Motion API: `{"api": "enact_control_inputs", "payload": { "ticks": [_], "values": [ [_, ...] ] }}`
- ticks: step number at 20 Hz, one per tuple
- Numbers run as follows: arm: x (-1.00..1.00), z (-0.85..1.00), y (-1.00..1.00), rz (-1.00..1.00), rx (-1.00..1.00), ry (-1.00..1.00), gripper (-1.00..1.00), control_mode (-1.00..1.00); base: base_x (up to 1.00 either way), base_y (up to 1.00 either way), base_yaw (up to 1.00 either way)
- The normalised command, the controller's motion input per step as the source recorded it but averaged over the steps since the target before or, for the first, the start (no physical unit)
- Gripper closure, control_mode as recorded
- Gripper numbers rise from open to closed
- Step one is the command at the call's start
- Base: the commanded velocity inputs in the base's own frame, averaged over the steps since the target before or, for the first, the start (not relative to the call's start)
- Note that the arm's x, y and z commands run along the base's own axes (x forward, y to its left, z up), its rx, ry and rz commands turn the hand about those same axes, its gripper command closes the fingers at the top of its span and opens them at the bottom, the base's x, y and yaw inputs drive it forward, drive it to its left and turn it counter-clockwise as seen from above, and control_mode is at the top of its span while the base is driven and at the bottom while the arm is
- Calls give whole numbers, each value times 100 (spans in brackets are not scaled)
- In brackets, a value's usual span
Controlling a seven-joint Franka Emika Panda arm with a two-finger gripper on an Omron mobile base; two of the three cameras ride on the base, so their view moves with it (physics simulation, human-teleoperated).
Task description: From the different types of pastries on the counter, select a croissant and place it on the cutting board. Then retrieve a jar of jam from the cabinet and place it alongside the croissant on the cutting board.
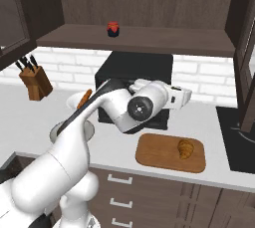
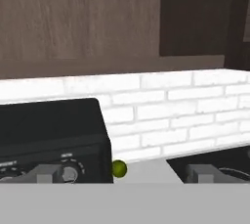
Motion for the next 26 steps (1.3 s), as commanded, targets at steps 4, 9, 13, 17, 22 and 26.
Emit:
{"api": "enact_control_inputs", "payload": {
  "ticks": [4, 9, 13, 17, 22, 26],
  "values": [
    [-30, 100, 28, -2, -8, -7, -100, -100, 0, 0, 0],
    [-20, 100, 36, -1, -11, -10, -100, -100, 0, 0, 0],
    [-31, 100, 35, -2, -12, -11, -100, -100, 0, 0, 0],
    [-12, 63, 36, 0, -12, -4, -100, -100, 0, 0, 0],
    [-3, -20, 44, 1, -4, 4, -100, -100, 0, 0, 0],
    [0, 42, 100, 2, 0, 8, -100, -100, 0, 0, 0]
  ]
}}
